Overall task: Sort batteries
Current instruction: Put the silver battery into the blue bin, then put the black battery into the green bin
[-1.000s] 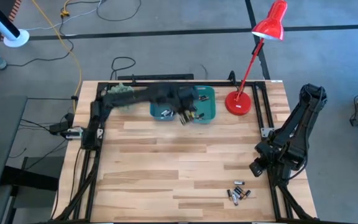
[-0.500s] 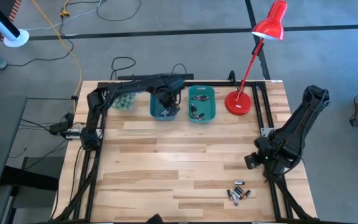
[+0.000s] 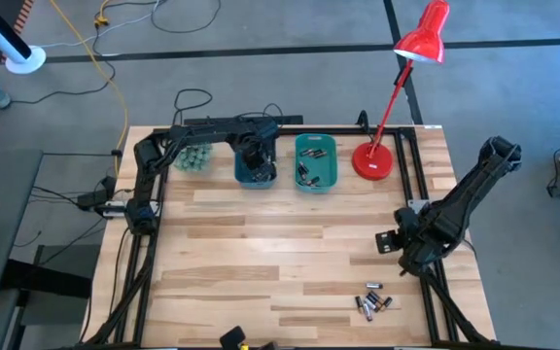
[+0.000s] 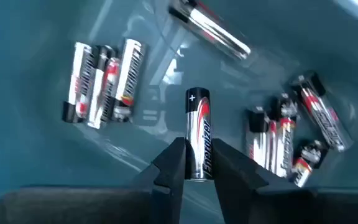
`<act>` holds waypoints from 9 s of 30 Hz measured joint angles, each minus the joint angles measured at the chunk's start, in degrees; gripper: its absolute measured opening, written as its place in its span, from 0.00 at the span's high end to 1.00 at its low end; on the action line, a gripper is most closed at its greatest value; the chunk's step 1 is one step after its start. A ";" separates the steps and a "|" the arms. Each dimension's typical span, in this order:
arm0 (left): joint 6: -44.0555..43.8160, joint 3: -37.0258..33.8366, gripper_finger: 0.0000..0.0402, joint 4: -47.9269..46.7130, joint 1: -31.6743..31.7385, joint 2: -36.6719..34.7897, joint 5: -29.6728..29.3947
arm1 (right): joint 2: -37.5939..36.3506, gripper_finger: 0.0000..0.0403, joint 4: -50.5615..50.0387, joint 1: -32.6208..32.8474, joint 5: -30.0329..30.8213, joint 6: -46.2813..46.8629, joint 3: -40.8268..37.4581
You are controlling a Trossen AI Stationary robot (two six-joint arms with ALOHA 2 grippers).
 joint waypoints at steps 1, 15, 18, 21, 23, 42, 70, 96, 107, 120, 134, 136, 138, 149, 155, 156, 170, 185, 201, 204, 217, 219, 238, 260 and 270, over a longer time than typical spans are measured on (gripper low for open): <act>0.25 -0.02 0.81 -0.26 -0.02 0.02 0.01 | 0.01 0.72 0.00 -0.25 0.00 0.00 0.00; 4.79 2.69 0.70 -1.38 0.00 0.01 0.59 | 0.00 0.72 0.00 -1.78 0.00 -0.17 0.01; 4.77 6.36 0.70 -3.88 0.00 0.00 -0.30 | 0.00 0.72 0.04 -1.78 0.00 -0.17 0.00; 4.61 11.30 0.71 -5.94 0.00 0.00 -0.48 | 0.01 0.72 0.25 -1.76 0.00 -0.12 0.00; 3.78 14.84 0.71 -7.39 -0.09 0.00 -0.55 | 0.35 0.72 0.75 -1.78 0.00 -0.32 0.02; -6.58 30.18 0.71 -1.80 -24.53 -0.05 -0.46 | 10.41 0.72 13.24 -0.11 -0.04 -22.86 1.80; -52.59 1.98 0.71 24.92 -56.12 0.03 -14.14 | 13.33 0.72 12.79 3.77 -9.38 -43.78 7.19; -62.81 0.92 0.71 25.33 -61.51 -0.05 -21.24 | 23.17 0.44 20.43 8.08 -12.11 -61.97 7.19; -61.74 0.94 0.71 25.27 -61.46 -0.05 -22.90 | 28.02 0.47 20.88 9.40 -12.28 -67.13 7.19; -61.08 0.96 0.71 25.22 -61.33 -0.05 -23.02 | 33.86 0.55 22.95 5.20 -12.62 -67.78 7.27; -59.77 1.00 0.71 24.19 -61.59 -0.05 -24.14 | 36.24 0.79 24.80 -0.32 -16.12 -76.35 7.37; -60.25 1.01 0.71 22.63 -61.84 -0.05 -24.51 | 35.96 0.84 24.71 -0.75 -16.36 -76.23 7.36; -59.68 1.01 0.71 21.15 -62.13 -0.05 -22.32 | 35.36 0.89 24.07 -1.00 -16.39 -75.73 7.32; -58.94 1.01 0.75 11.11 -62.95 -0.44 -17.45 | 24.35 0.94 14.08 -2.28 -12.46 -67.78 7.06; -57.02 1.01 0.78 0.58 -62.47 -4.19 -22.50 | 15.76 0.94 10.96 -6.11 -9.52 -66.62 7.06; -56.63 1.01 0.79 -1.53 -62.33 -4.91 -24.02 | 14.38 0.94 10.79 -7.02 -8.97 -66.76 7.23; -49.70 -34.49 0.83 22.16 -56.00 -31.14 -25.28 | 18.09 0.94 9.81 -31.60 -2.54 -86.19 27.46; -34.72 -55.39 0.84 31.20 -47.32 -57.74 -20.36 | 49.56 0.94 19.84 -54.88 -10.74 -110.94 58.45; -37.17 -65.92 0.84 27.73 -43.69 -72.67 -13.45 | 74.54 0.94 21.36 -64.95 -20.03 -111.97 80.23; -36.82 -66.82 0.84 27.61 -43.69 -74.25 -13.47 | 76.98 0.94 20.82 -65.83 -21.32 -111.90 82.22; -36.91 -67.54 0.84 23.38 -43.69 -76.83 -13.56 | 80.61 0.90 19.84 -67.63 -23.57 -111.88 84.11; -36.89 -67.54 0.84 23.33 -43.69 -76.83 -13.56 | 80.61 0.88 19.71 -67.77 -23.69 -112.38 84.11; -37.59 -67.54 0.84 23.33 -43.69 -76.83 -13.60 | 80.54 0.76 17.31 -68.19 -23.34 -112.50 84.11; -38.84 -67.53 0.83 26.61 -43.71 -76.81 -14.19 | 68.76 0.56 13.01 -68.90 -23.39 -113.84 84.11; -38.83 -67.52 0.81 26.79 -43.71 -76.81 -15.81 | 54.35 0.59 11.43 -65.40 -21.74 -113.50 68.43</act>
